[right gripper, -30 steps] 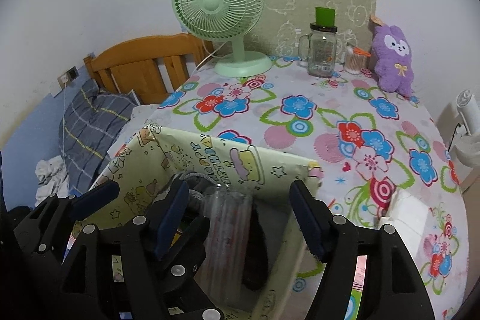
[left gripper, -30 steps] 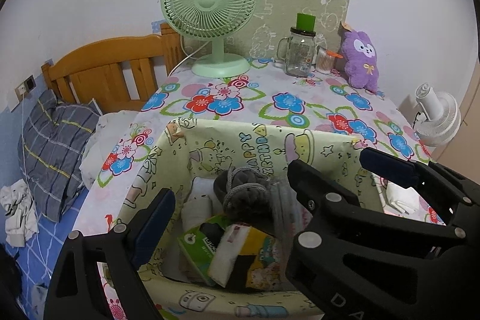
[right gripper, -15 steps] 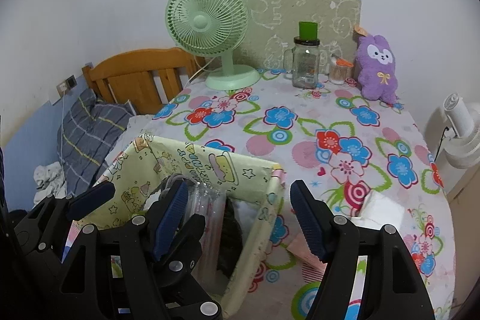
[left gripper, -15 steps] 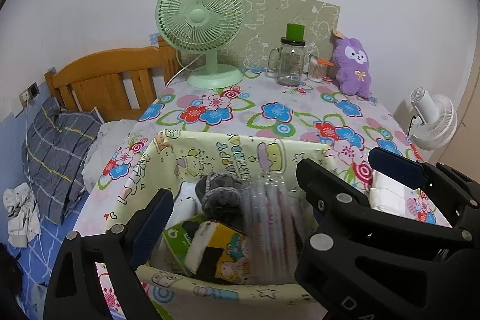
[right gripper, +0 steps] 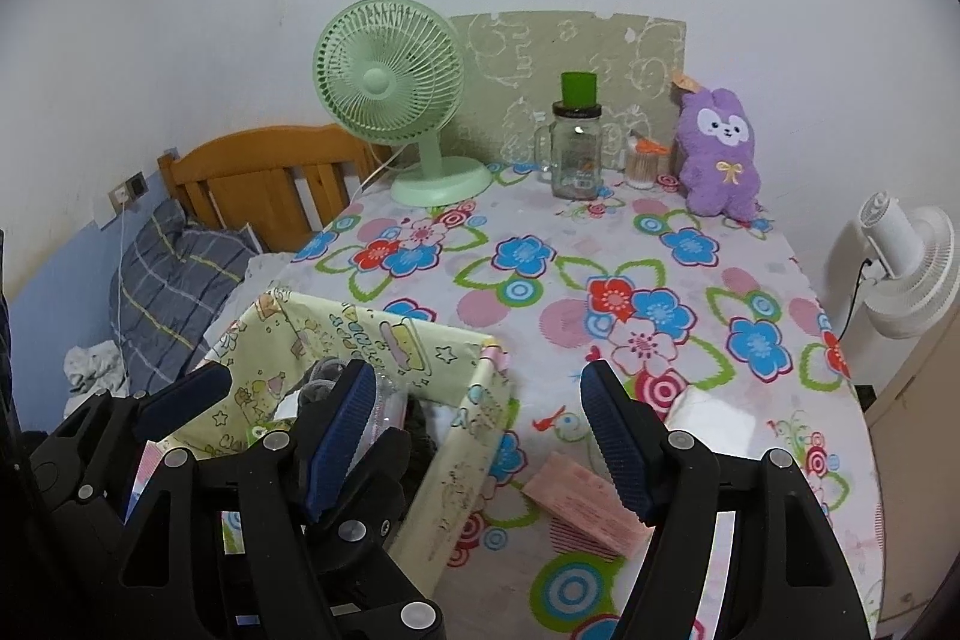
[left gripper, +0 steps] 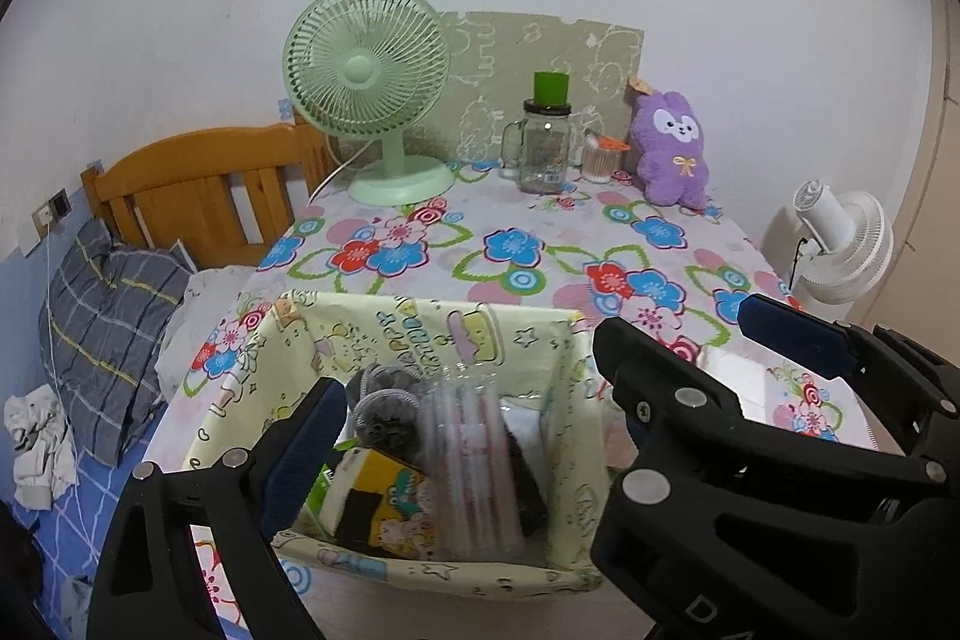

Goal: Organize soft objects
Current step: 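Withdraw both tools from the box toward the white folded cloth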

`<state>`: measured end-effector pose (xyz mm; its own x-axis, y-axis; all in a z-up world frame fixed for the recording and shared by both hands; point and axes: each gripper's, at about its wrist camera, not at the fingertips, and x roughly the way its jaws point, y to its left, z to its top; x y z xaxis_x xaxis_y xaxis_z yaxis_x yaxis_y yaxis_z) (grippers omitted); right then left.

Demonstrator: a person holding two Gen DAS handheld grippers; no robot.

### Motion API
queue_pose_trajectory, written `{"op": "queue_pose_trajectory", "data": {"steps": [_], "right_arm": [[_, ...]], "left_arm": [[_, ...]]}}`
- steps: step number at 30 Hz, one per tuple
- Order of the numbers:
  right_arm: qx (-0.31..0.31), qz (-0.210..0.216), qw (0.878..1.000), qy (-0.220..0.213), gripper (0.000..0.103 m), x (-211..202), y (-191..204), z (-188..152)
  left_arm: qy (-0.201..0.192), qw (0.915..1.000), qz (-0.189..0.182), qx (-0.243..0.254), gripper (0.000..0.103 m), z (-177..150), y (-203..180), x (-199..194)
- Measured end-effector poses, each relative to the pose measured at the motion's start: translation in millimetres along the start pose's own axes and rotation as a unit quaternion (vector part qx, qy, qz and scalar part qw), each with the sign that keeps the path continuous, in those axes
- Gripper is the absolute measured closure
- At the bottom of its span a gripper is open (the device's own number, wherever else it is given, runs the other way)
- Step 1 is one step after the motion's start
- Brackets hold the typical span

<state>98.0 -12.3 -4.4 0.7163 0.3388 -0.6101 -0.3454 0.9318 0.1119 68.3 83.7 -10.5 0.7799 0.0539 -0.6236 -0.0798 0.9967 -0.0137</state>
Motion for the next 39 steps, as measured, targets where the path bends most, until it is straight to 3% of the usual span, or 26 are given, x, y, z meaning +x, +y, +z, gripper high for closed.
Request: {"op": "queue_pose_trajectory", "data": {"steps": [20, 30, 39], "right_arm": [[0.029, -0.035, 0.998, -0.043, 0.016, -38.7, -55.3, -14.1], [0.044, -0.051, 0.996, -0.058, 0.006, -44.5, -84.9, -33.2], [0.061, -0.072, 0.994, -0.048, 0.005, -39.6, -110.4, -49.6]], "left_arm": [[-0.015, 0.9996, -0.021, 0.014, 0.004, -4.5, -57.0, -10.6], [-0.006, 0.9983, -0.047, 0.033, 0.0, -18.1, -88.1, -1.7], [0.013, 0.9967, -0.061, 0.052, 0.0, -28.7, -112.1, 12.1]]}}
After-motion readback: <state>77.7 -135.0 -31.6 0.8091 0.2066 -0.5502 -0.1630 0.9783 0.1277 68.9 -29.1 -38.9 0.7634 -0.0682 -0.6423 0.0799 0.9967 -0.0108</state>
